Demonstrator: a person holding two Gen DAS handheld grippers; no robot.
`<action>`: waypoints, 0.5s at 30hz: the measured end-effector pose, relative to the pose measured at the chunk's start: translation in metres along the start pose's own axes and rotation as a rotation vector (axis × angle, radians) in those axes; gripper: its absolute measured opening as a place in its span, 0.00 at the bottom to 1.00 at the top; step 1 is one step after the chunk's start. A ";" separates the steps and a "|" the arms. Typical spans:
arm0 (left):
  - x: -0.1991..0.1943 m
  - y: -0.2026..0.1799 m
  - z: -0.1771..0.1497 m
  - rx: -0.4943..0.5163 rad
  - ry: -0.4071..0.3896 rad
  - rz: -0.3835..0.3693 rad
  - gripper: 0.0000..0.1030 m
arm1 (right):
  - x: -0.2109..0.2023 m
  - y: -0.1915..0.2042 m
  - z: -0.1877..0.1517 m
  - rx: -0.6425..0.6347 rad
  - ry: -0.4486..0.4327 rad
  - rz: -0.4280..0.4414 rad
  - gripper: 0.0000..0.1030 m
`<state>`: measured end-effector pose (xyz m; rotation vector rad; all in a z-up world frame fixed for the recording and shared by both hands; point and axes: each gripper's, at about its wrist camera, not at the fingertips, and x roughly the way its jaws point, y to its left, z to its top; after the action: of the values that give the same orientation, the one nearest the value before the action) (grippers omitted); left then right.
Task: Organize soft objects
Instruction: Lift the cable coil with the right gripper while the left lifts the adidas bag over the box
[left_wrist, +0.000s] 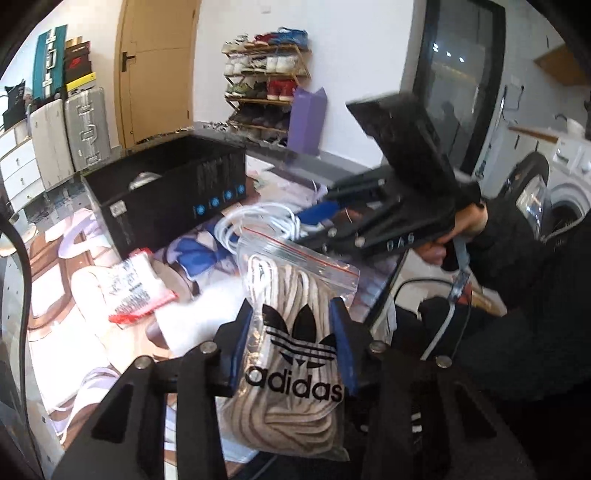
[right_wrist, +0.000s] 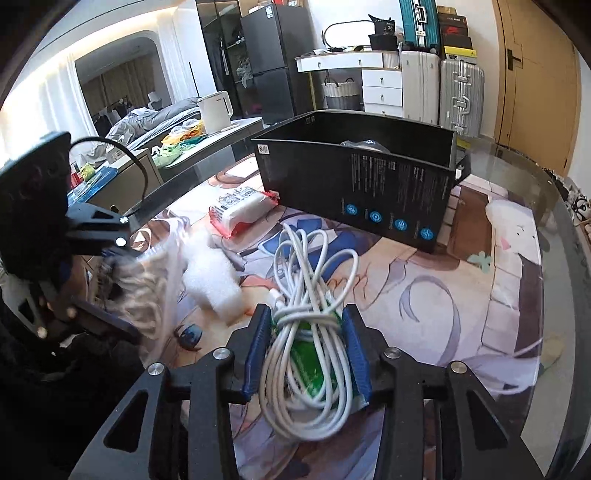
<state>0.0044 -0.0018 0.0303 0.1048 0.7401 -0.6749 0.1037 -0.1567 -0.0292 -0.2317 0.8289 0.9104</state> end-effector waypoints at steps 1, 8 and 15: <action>-0.001 0.002 0.002 -0.007 -0.007 0.008 0.37 | 0.000 0.001 0.001 -0.003 -0.007 0.003 0.36; -0.013 0.016 0.012 -0.062 -0.063 0.072 0.37 | -0.014 0.004 0.003 0.003 -0.072 0.025 0.33; -0.019 0.030 0.026 -0.104 -0.108 0.124 0.37 | -0.042 -0.001 0.011 0.043 -0.157 0.032 0.33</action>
<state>0.0277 0.0236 0.0578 0.0189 0.6582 -0.5194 0.0961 -0.1767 0.0083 -0.1081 0.7072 0.9276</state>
